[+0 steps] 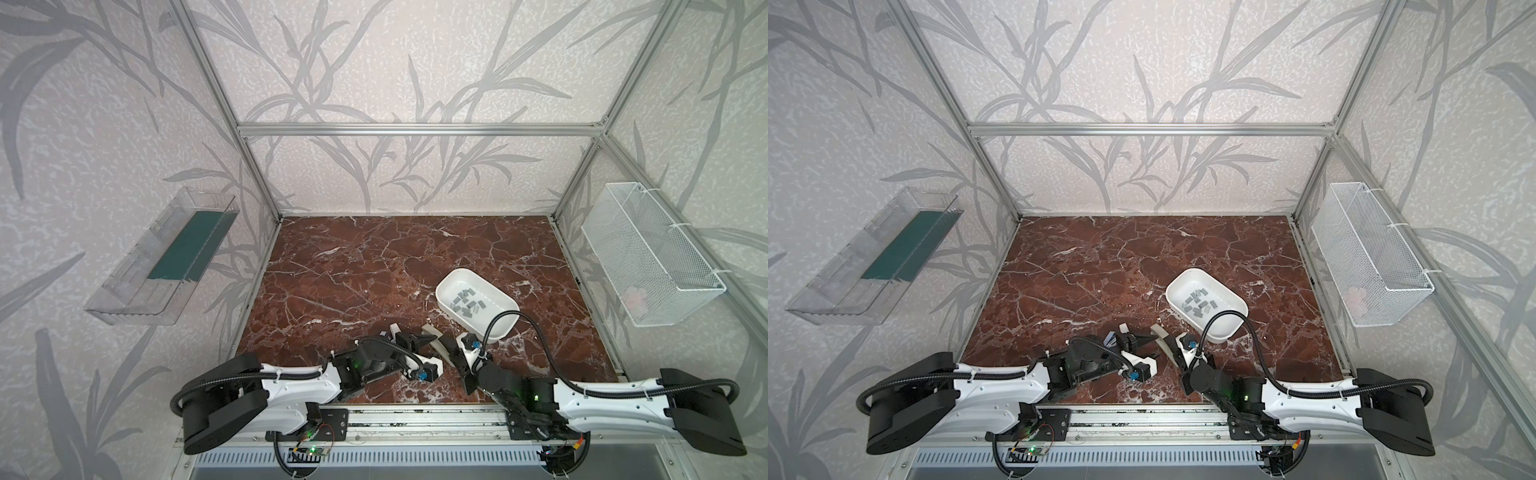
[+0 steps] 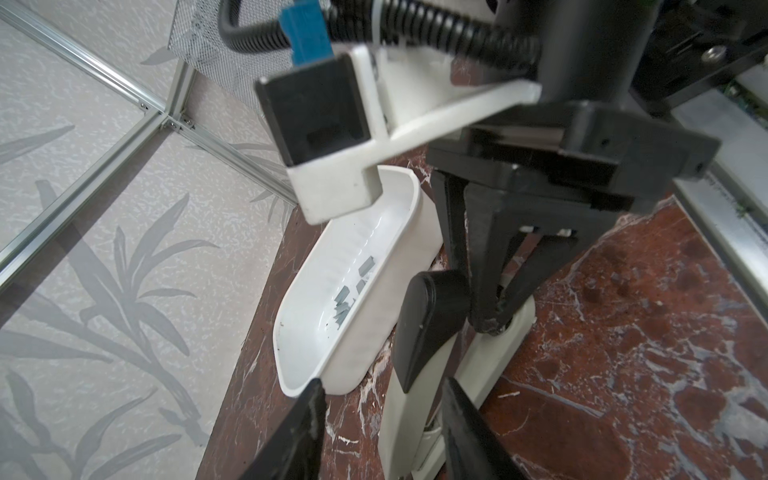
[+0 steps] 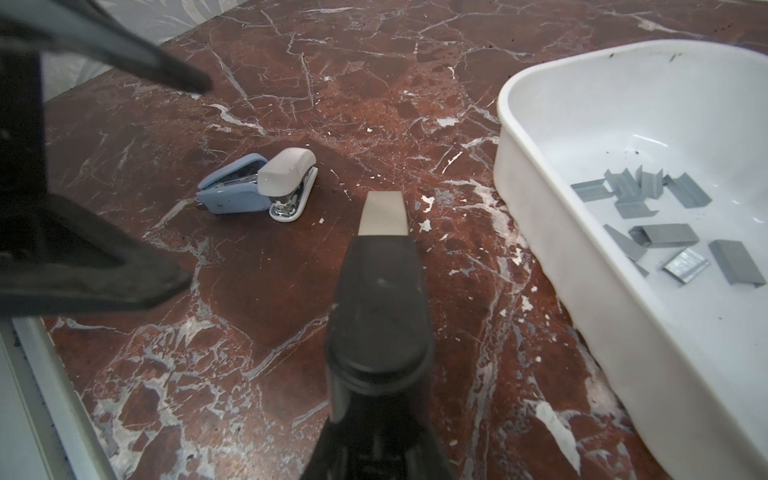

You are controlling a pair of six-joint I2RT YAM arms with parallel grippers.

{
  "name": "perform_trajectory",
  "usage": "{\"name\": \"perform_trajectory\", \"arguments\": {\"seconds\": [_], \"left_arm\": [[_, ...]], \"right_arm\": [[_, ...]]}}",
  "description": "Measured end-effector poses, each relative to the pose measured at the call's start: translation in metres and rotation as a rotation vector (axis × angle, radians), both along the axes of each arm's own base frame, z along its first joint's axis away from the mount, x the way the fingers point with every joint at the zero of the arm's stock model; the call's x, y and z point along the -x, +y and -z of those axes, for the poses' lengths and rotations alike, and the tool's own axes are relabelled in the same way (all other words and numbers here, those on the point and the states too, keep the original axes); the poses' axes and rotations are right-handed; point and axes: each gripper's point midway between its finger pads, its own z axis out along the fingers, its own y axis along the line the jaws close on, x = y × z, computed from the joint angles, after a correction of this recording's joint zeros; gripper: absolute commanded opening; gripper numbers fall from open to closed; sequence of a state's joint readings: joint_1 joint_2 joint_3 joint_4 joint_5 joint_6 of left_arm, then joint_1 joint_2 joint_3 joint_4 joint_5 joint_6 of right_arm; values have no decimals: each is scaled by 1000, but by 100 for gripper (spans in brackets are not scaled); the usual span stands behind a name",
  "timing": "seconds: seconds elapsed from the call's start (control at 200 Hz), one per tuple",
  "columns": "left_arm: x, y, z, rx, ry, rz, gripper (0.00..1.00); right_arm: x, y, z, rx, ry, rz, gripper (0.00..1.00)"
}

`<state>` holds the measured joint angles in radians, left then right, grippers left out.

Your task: Load the staples into the stapler

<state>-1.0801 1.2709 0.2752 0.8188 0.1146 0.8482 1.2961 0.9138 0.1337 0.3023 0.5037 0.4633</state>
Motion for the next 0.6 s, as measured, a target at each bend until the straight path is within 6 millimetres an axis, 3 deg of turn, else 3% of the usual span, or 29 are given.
{"name": "perform_trajectory", "arguments": {"seconds": [0.25, 0.455, 0.6], "left_arm": [[-9, -10, 32, -46, 4, -43, 55], [-18, -21, 36, -28, -23, -69, 55], [-18, -27, 39, -26, -30, -65, 49]], "right_arm": [[2, 5, -2, -7, 7, -20, 0], [2, 8, -3, -11, 11, -28, 0], [0, 5, 0, 6, 8, -14, 0]]}}
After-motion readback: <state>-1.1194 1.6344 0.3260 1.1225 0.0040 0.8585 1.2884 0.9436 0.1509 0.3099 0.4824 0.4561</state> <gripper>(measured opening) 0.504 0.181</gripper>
